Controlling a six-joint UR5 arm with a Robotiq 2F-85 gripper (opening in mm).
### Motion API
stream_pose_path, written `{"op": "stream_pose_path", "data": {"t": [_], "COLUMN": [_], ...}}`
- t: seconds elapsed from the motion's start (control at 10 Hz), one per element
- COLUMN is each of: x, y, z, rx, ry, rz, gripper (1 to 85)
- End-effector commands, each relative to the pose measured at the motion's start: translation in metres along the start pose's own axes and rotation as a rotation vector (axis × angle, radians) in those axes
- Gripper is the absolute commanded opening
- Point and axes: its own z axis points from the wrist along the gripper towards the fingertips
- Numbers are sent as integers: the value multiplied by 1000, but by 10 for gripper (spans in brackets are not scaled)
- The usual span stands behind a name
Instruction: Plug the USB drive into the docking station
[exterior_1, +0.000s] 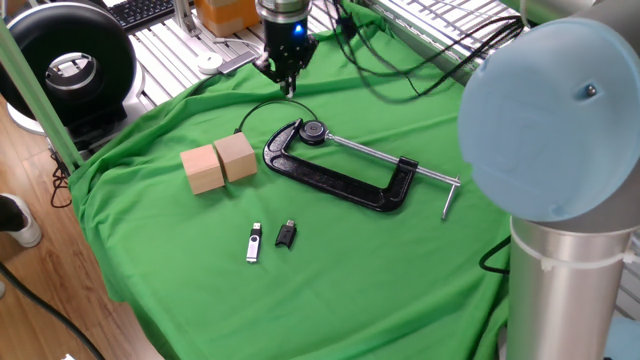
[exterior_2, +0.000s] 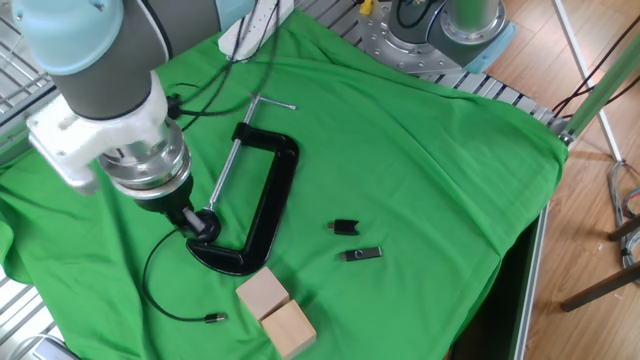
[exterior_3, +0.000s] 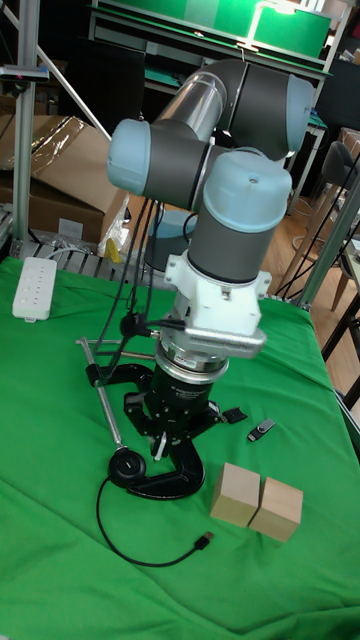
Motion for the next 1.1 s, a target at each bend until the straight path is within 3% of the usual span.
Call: {"op": "stream_pose_path", "data": {"t": [0.0,0.3,0.5,0.7,0.9,1.0], "x": [-7,-15,-14,-15,-15,-17], "y": [-12,-14,-13,-3,-6,4], "z": [-5,-9,-12,-10,-9,-7], "rx": [41,77,78,40,44,27], "ry": [-13,-37,-59,-93,-107,-147], "rz": [-689,-898,-943,-1062,-1188,-1372], "gripper": [17,17,17,17,17,17]}}
